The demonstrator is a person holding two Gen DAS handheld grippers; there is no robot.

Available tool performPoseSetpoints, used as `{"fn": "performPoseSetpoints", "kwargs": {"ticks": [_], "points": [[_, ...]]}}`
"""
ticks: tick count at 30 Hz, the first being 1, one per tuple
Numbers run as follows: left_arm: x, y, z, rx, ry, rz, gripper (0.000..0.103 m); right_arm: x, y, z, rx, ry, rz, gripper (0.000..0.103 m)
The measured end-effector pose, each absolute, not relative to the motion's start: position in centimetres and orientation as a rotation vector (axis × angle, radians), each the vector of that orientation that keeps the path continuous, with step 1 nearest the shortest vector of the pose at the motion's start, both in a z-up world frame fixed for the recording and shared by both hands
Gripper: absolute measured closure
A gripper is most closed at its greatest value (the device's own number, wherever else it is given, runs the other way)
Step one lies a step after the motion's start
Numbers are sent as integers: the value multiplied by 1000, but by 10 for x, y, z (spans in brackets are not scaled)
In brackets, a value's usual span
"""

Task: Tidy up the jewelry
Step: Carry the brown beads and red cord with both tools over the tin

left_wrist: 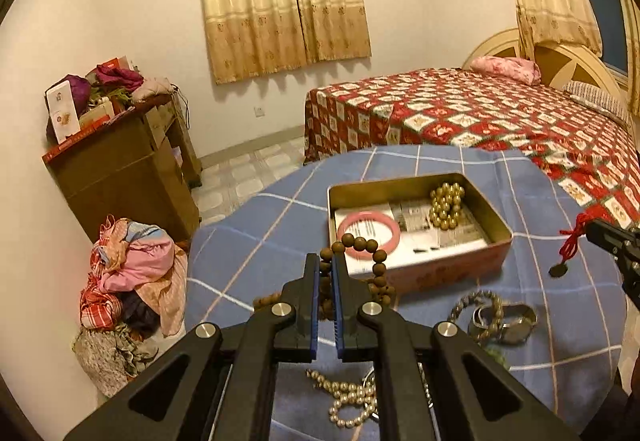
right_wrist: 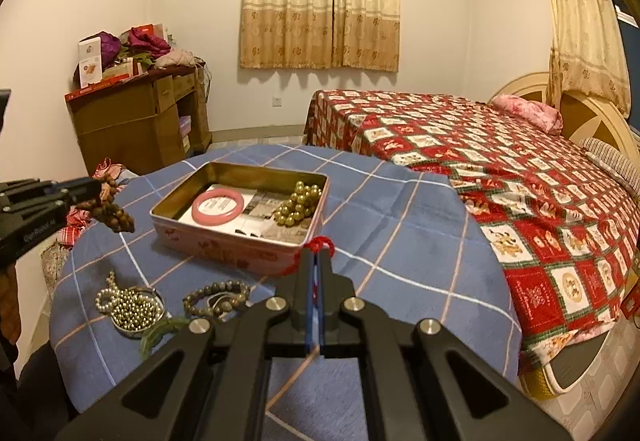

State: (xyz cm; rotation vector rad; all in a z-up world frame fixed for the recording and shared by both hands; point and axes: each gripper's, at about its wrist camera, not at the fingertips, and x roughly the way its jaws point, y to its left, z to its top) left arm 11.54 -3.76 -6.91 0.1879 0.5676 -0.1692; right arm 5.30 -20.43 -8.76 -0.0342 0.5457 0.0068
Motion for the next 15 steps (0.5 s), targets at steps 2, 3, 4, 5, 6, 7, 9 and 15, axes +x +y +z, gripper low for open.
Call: {"fn": "performPoseSetpoints", "kwargs": {"ticks": [2, 3, 4, 5, 6, 7, 9, 15], "points": [[119, -37, -67, 182, 567, -168, 98, 56, -204, -85, -39, 542, 5, 101], [122, -37, -67, 179, 567, -166, 98, 58, -203, -84, -41, 540, 4, 101], [123, -37, -67, 177, 566, -164, 98, 58, -203, -83, -42, 538, 4, 101], [125, -37, -66, 173, 566, -161, 98, 61, -203, -82, -43, 535, 4, 101], [128, -37, -66, 169, 566, -162, 98, 62, -203, -81, -45, 533, 5, 101], [129, -38, -66, 165, 568, -162, 98, 63, -203, -81, -48, 531, 4, 101], [133, -39, -65, 158, 569, -166, 98, 67, -202, -79, -49, 528, 7, 101], [142, -44, -58, 156, 548, -156, 98, 77, -198, -69, -68, 510, 6, 101]]}}
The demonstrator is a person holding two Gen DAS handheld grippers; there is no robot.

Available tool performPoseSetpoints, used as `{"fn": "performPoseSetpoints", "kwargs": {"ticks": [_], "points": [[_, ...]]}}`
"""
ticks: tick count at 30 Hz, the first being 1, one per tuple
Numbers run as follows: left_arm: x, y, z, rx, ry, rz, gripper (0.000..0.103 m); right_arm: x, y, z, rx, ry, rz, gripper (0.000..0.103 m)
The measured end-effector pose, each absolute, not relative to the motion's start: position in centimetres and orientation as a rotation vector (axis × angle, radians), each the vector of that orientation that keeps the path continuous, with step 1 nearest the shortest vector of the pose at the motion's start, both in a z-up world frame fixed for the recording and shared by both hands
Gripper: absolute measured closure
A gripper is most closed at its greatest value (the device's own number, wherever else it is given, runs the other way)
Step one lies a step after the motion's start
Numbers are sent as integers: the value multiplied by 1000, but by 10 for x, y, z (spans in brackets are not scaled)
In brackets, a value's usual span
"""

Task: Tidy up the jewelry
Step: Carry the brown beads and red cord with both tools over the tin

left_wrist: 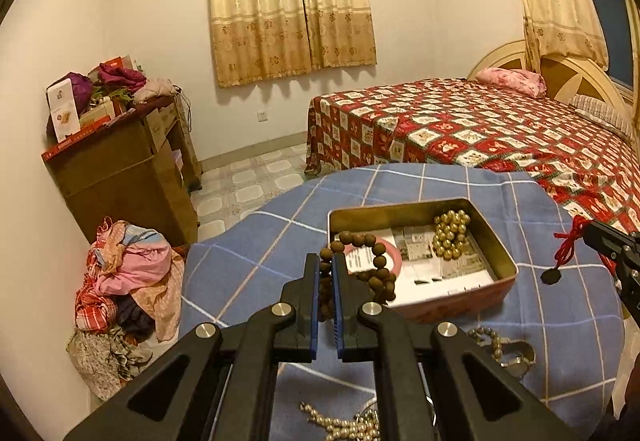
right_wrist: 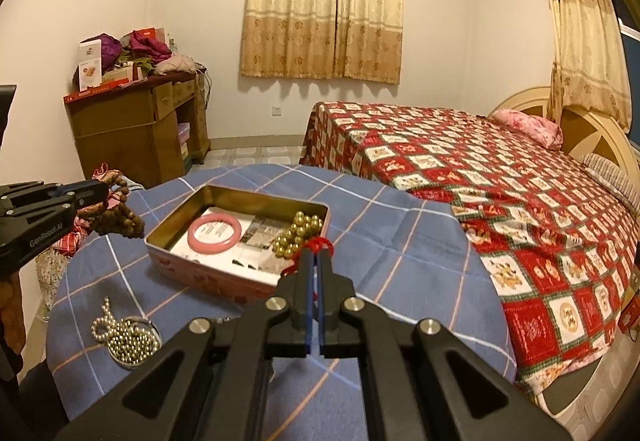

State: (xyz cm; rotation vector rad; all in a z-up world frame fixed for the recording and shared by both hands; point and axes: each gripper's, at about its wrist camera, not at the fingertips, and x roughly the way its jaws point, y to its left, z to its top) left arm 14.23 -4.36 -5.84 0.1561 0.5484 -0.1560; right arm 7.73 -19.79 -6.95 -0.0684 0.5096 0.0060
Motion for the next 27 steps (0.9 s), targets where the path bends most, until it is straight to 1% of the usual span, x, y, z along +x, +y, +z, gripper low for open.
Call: {"fn": "performPoseSetpoints", "kwargs": {"ticks": [27], "points": [[197, -67, -55, 182, 542, -132, 98, 139, -179, -58, -130, 503, -14, 101]]}}
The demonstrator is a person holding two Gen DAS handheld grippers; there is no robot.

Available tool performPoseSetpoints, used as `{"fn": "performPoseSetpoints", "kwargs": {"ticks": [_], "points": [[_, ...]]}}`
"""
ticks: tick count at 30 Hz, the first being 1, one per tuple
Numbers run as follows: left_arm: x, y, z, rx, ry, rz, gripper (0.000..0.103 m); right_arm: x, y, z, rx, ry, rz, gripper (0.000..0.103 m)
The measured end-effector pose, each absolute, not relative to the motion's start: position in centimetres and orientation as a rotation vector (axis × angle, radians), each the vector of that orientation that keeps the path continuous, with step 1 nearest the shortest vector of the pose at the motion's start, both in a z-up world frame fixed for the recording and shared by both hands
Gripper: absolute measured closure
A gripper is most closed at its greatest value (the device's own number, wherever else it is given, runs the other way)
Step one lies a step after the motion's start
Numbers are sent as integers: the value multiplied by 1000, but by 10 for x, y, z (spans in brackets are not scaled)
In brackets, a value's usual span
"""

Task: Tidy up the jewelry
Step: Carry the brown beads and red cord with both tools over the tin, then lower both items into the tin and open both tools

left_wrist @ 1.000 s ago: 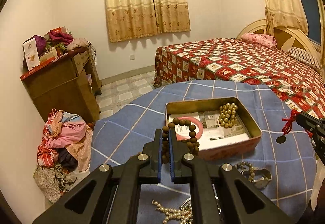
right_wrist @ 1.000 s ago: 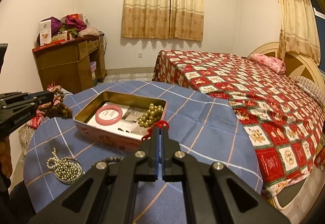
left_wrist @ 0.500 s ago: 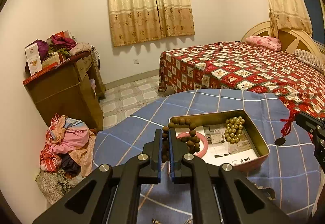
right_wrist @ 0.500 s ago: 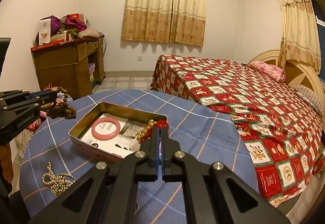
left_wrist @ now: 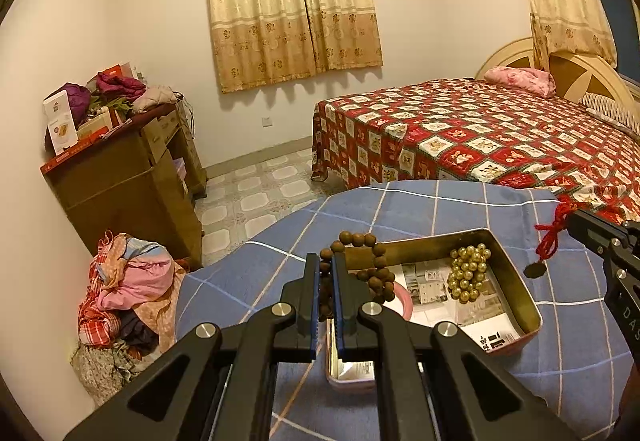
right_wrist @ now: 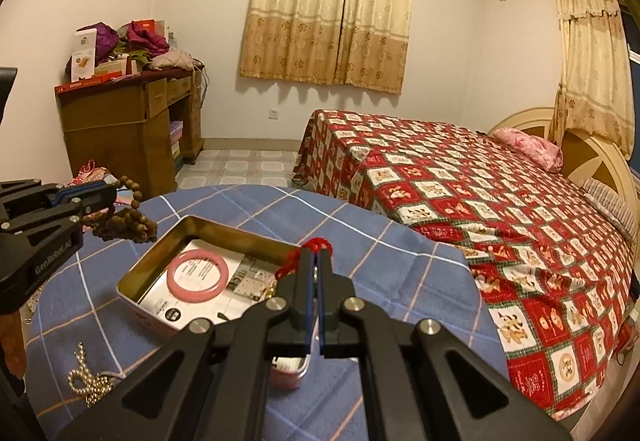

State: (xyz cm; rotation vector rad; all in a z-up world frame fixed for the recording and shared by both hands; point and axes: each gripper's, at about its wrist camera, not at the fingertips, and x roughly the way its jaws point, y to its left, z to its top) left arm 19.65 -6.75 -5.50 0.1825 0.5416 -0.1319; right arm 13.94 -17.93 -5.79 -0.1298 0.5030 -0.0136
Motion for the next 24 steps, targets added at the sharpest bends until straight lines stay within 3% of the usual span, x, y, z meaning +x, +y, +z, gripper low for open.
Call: {"fn": "performPoseSetpoints", "kwargs": {"ticks": [24], "points": [[238, -90, -78, 214, 595, -141, 98, 190, -164, -85, -164, 587, -3, 101]]}}
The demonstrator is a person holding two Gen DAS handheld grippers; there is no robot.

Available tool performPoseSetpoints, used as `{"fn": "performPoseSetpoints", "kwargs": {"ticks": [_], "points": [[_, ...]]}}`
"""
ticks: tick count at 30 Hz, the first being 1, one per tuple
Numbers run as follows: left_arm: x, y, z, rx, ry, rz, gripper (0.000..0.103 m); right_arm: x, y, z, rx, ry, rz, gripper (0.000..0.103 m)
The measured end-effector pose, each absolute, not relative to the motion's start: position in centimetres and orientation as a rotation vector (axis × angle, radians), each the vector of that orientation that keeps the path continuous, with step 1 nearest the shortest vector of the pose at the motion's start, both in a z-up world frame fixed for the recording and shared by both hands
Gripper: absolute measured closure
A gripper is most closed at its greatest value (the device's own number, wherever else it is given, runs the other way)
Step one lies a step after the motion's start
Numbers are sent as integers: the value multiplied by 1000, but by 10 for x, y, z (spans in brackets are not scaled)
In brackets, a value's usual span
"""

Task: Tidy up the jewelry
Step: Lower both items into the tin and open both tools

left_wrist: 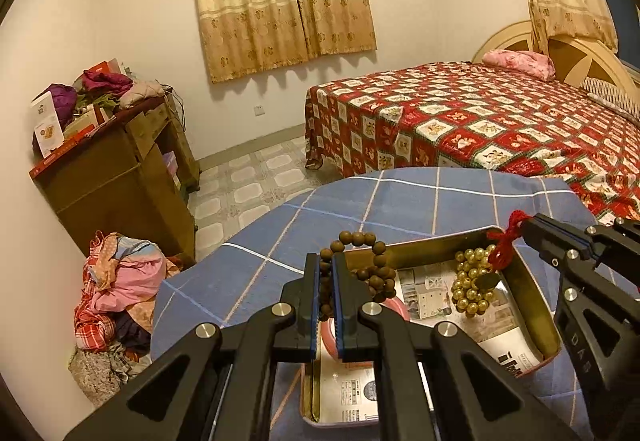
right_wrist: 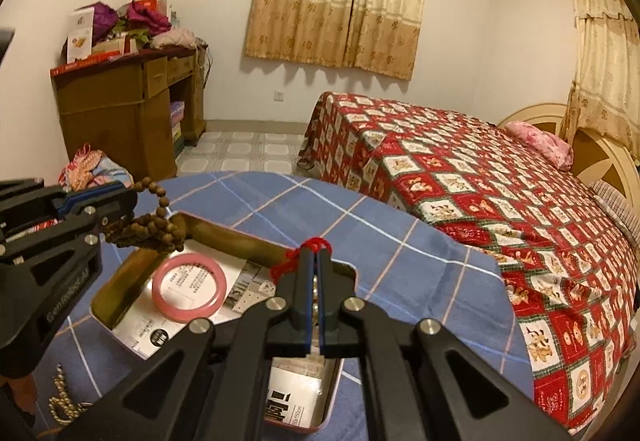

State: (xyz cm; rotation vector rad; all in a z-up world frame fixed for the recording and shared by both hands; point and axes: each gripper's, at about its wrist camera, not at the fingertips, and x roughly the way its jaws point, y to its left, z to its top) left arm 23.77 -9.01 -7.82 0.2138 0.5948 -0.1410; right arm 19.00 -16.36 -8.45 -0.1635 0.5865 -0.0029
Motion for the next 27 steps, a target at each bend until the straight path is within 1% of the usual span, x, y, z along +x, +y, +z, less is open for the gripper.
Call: {"fn": "performPoseSetpoints", "kwargs": {"ticks": [12, 22, 23, 25, 26, 27], "points": [[250, -94, -97, 240, 639, -149, 98, 201, -164, -101, -175, 650, -11, 101], [253, -100, -105, 293, 638, -123, 97, 207, -167, -110, -187, 695, -43, 100], [254, -99, -107, 298, 650, -119, 97, 208, -168, -111, -186, 703, -46, 97], [256, -96, -111, 287, 673, -115, 93, 208, -169, -113, -184, 703, -48, 81], [256, -94, -113, 289, 679, -104, 82, 207, -169, -113, -180, 700, -52, 63], [256, -93, -114, 291, 679, -88, 59, 206, -170, -113, -177, 697, -56, 47]]}}
